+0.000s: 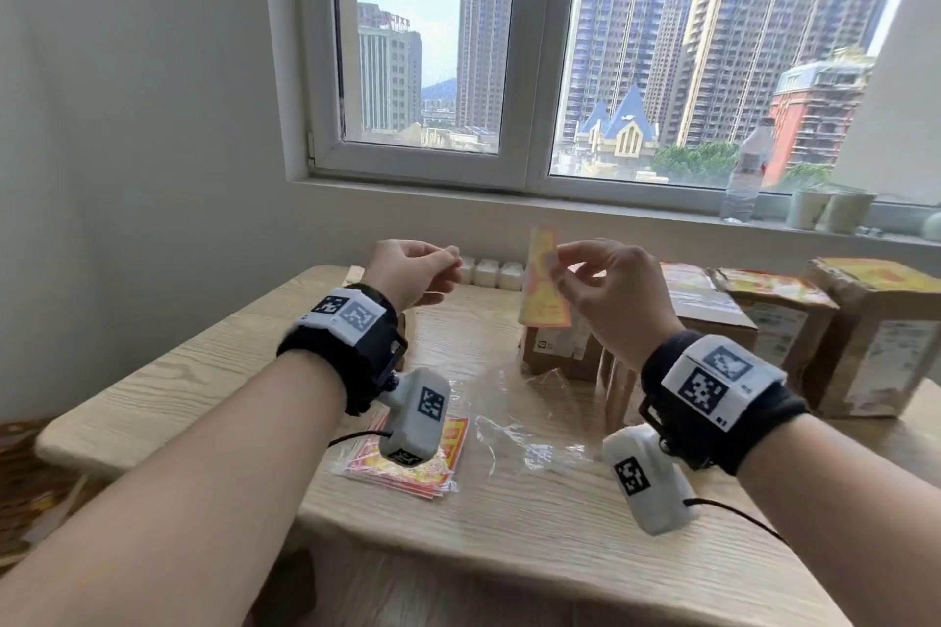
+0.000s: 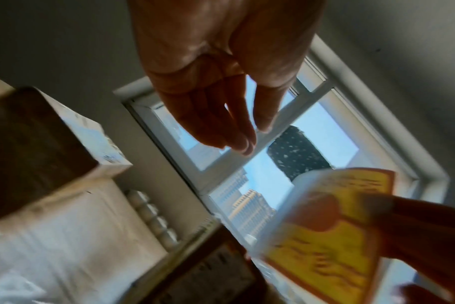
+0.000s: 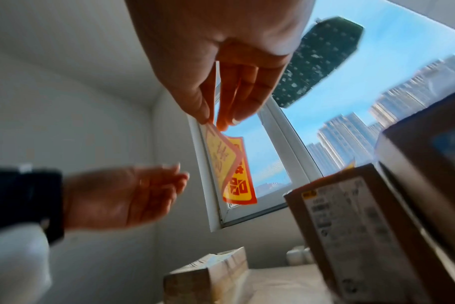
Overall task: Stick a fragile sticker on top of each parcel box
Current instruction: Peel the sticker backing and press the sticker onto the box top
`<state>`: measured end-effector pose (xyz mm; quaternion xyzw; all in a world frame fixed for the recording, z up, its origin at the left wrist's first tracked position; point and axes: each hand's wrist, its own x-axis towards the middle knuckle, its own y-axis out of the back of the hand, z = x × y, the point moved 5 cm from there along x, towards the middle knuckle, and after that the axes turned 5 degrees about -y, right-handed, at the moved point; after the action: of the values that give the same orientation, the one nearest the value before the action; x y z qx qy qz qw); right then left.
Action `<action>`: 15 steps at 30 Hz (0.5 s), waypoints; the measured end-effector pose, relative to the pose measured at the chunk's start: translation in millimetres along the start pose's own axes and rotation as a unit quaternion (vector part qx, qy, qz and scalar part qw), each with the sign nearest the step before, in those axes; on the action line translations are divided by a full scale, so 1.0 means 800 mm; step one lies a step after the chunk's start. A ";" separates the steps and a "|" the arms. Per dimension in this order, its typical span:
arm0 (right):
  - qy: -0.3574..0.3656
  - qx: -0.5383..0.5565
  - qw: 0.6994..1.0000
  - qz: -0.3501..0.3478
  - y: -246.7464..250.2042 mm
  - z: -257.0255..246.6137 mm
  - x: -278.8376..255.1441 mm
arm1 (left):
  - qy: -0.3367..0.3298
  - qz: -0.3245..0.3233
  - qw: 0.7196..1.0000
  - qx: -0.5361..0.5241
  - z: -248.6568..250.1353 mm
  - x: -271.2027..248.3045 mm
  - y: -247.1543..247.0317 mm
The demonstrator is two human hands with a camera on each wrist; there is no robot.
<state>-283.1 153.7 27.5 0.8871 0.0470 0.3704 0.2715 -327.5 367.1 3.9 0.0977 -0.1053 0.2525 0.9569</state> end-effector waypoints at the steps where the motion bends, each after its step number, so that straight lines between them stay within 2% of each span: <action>1: 0.029 -0.035 0.999 0.001 0.004 -0.005 -0.004 | 0.005 -0.031 0.999 -0.014 0.014 -0.006 -0.016; 4: 0.095 -0.117 0.988 -0.008 0.010 -0.011 -0.018 | 0.034 -0.090 0.995 -0.024 0.038 -0.021 -0.050; 8: 0.152 -0.159 0.975 -0.007 0.019 -0.014 -0.034 | 0.053 -0.105 0.993 0.007 0.048 -0.034 -0.075; 15: 0.154 -0.171 0.973 -0.013 0.034 0.001 -0.039 | 0.064 -0.096 0.993 0.018 0.045 -0.033 -0.089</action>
<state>-307.8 121.5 21.4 0.7590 0.0358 0.5018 0.4133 -319.4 285.2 21.9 0.1077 -0.0296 0.1672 0.9796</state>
